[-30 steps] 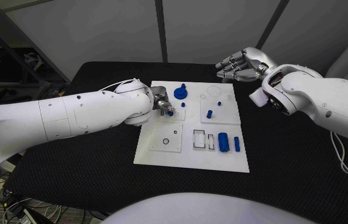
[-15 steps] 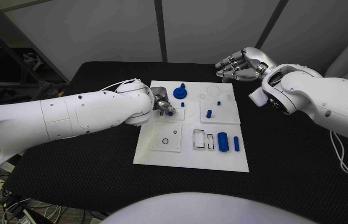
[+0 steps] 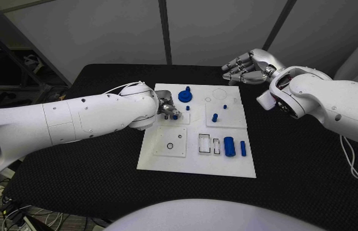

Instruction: Assemble the parts on the task board

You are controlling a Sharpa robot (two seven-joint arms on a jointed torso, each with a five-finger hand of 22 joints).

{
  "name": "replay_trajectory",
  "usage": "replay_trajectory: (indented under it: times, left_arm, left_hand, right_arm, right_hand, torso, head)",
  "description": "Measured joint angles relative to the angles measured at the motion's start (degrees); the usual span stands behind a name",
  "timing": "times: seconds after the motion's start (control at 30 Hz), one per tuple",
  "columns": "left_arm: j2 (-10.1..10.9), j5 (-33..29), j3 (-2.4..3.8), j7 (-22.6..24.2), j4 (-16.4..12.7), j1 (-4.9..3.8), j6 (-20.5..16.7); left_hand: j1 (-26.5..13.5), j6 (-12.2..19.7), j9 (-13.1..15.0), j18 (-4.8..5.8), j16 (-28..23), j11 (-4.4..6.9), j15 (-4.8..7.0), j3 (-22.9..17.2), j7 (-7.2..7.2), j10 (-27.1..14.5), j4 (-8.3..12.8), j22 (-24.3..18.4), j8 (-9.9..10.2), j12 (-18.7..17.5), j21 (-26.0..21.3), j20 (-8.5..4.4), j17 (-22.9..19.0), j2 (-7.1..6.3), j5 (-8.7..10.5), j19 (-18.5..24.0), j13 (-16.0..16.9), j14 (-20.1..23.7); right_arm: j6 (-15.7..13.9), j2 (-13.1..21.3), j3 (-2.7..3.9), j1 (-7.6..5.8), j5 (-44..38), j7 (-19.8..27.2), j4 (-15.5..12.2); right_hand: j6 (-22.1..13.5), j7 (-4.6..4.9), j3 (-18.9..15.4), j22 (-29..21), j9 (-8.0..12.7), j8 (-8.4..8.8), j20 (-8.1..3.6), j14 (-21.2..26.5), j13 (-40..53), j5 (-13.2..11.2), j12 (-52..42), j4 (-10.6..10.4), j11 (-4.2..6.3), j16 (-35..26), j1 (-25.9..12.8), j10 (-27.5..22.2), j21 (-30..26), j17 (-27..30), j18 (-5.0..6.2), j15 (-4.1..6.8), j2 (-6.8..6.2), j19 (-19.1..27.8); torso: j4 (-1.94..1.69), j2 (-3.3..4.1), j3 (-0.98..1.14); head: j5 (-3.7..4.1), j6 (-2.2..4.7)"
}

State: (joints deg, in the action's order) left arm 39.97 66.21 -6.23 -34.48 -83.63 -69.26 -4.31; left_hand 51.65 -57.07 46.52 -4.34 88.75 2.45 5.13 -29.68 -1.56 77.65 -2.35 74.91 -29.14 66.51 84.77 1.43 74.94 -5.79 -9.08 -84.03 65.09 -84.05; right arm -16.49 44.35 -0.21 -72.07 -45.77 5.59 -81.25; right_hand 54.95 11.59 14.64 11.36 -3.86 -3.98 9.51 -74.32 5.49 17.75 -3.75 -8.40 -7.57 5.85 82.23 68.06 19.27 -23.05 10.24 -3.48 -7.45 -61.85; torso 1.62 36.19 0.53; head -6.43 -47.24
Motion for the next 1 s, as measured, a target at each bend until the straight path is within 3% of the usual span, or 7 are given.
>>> replay_trajectory:
  times: [0.37,0.5,0.7,0.83,1.0]
  left_arm:
    - [0.2,0.0,0.00,0.0,0.0,0.03,-0.5]
    - [0.5,0.0,0.40,0.0,-0.1,0.10,-0.8]
    - [0.6,0.0,2.09,0.0,-0.4,0.11,-1.3]
    - [0.8,0.0,3.73,0.0,-0.7,0.10,-1.4]
    - [1.5,0.0,6.07,0.0,-1.4,0.09,-1.3]
  left_hand:
    - [-2.2,0.0,0.2,0.00,0.0,0.01,0.00,8.8,0.01,0.0,-3.5,0.0,-0.2,0.2,0.0,0.00,0.0,-0.53,0.00,0.0,0.0,0.0]
    - [-2.2,0.0,0.2,0.00,0.0,0.01,0.00,12.4,0.02,0.0,-4.9,0.0,-0.2,0.2,0.0,0.00,0.0,-0.53,0.00,0.0,0.0,0.0]
    - [-1.9,0.0,0.2,0.00,0.0,0.01,0.00,15.7,0.02,0.0,-6.1,0.0,-0.2,0.2,0.0,0.00,0.0,-0.20,0.00,0.0,-0.1,0.0]
    - [-1.0,0.0,0.2,0.00,0.0,0.01,0.00,17.0,0.02,0.0,-6.6,0.0,-0.2,0.2,0.0,0.00,0.0,0.69,0.00,0.0,-0.5,0.0]
    - [0.2,0.1,0.2,0.00,0.0,-0.23,0.00,18.5,-0.03,-0.2,-6.7,0.0,-0.2,-0.2,0.0,0.00,0.0,0.75,0.01,0.0,-1.0,0.0]
  right_arm:
    - [0.0,0.1,0.00,0.00,0.0,0.0,0.0]
    - [0.0,0.1,0.00,0.00,0.0,0.0,0.0]
    - [0.0,0.2,0.00,0.00,0.0,-0.1,0.0]
    - [0.0,0.2,-0.01,0.00,0.0,-0.1,0.1]
    - [0.0,0.2,-0.01,0.00,0.0,-0.1,0.2]
  right_hand:
    - [0.0,0.00,-0.1,-0.2,0.0,0.00,0.20,0.0,0.0,0.0,0.0,-0.1,0.00,-0.2,0.0,0.0,-0.3,0.1,0.00,0.00,0.00,-0.2]
    - [0.0,0.00,-0.1,-0.2,0.0,0.00,0.20,0.0,0.0,0.0,0.0,-0.1,0.00,-0.2,0.0,0.0,-0.3,0.1,0.00,0.00,0.00,-0.2]
    - [0.0,0.00,-0.1,-0.2,0.0,0.00,0.20,0.0,-0.1,0.0,0.0,-0.1,0.00,-0.2,0.0,0.0,-0.3,0.1,0.00,0.00,0.00,-0.2]
    - [0.0,0.00,-0.1,-0.2,0.0,0.00,0.19,0.0,-0.1,0.0,0.0,-0.1,0.00,-0.2,0.0,0.0,-0.3,0.1,0.00,0.00,0.00,-0.2]
    - [0.0,0.00,-0.3,-0.3,0.0,0.00,0.20,0.0,-0.1,0.0,0.0,-0.3,0.00,-0.4,-0.2,0.0,-0.5,0.1,0.00,0.00,-0.18,-0.2]
  torso:
    - [0.00,0.01,-0.03]
    - [0.00,0.02,-0.05]
    - [0.00,0.02,-0.06]
    - [0.00,0.02,-0.06]
    - [0.00,0.02,-0.05]
  head:
    - [0.13,0.13]
    - [0.14,0.15]
    - [0.11,0.15]
    - [0.10,0.12]
    - [0.09,0.11]
